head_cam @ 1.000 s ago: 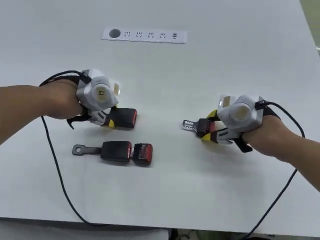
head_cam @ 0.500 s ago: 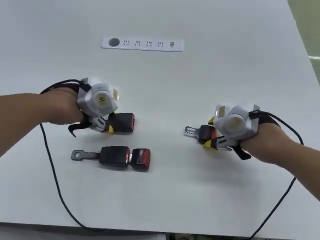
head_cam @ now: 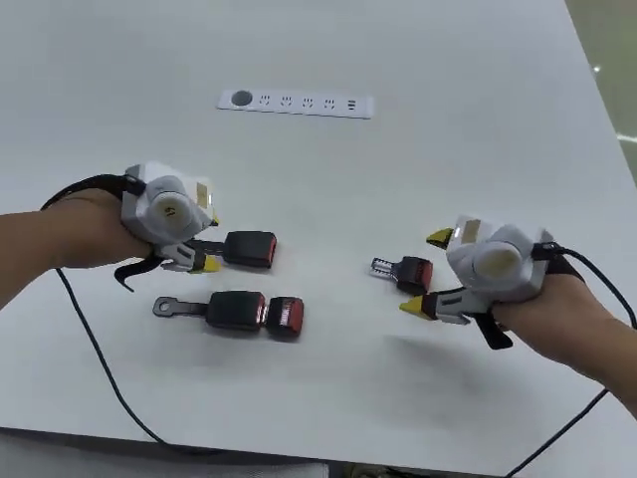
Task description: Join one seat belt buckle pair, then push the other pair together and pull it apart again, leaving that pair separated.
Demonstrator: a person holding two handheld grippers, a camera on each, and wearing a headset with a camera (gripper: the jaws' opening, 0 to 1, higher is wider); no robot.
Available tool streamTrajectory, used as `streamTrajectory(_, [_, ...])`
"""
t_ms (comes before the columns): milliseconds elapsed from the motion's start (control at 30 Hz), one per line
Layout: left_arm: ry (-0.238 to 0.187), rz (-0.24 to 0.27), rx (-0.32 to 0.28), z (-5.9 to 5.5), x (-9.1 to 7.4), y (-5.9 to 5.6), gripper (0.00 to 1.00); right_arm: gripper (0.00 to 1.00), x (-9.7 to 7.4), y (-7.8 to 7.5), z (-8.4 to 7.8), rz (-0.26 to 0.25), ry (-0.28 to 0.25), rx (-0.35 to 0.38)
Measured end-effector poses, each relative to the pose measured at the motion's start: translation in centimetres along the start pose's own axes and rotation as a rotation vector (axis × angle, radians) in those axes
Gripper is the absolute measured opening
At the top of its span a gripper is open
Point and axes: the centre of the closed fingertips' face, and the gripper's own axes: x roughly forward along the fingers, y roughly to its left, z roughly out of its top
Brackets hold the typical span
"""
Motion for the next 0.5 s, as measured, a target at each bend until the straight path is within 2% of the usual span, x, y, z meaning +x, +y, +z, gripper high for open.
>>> streamTrajectory(67, [-0.005,0.009,-0.037,-0.4,-1.2,-0.6,0.44,0.64,-0.6,0.6,0.3,-0.002,-0.021,0.022])
streamTrajectory(100, [-0.020,0.034,-0.076,-0.8,-2.4,-1.1,0.46,0.65,-1.2,1.4,0.3,0.002,-0.031,0.068])
streamTrajectory(133, [-0.026,0.038,-0.087,-0.9,-2.6,-1.3,0.46,0.66,-1.3,1.6,0.3,0.005,-0.032,0.069])
streamTrajectory(167, [-0.037,0.056,-0.145,-1.6,-3.6,-2.0,0.46,0.67,-1.8,2.2,0.2,0.003,-0.037,0.070])
streamTrajectory(200, [-0.037,0.063,-0.148,-1.8,-3.9,-2.1,0.48,0.69,-2.0,2.3,0.2,0.000,-0.040,0.071])
streamTrajectory(233, [-0.031,0.075,-0.151,-2.5,-4.6,-2.6,0.50,0.70,-2.4,2.8,0.2,-0.004,-0.045,0.080])
streamTrajectory(267, [-0.030,0.082,-0.181,-3.2,-5.3,-3.3,0.50,0.71,-2.8,3.3,0.0,-0.002,-0.046,0.089])
streamTrajectory(400, [-0.040,0.102,-0.249,-4.5,-7.3,-4.6,0.54,0.75,-4.1,4.1,-0.2,-0.021,-0.058,0.138])
streamTrajectory(467, [-0.050,0.116,-0.278,-4.8,-8.0,-4.9,0.59,0.78,-4.7,4.2,-0.2,-0.027,-0.066,0.160])
streamTrajectory(500, [-0.055,0.107,-0.314,-5.1,-8.5,-5.5,0.60,0.79,-5.0,4.2,-0.3,-0.031,-0.069,0.174])
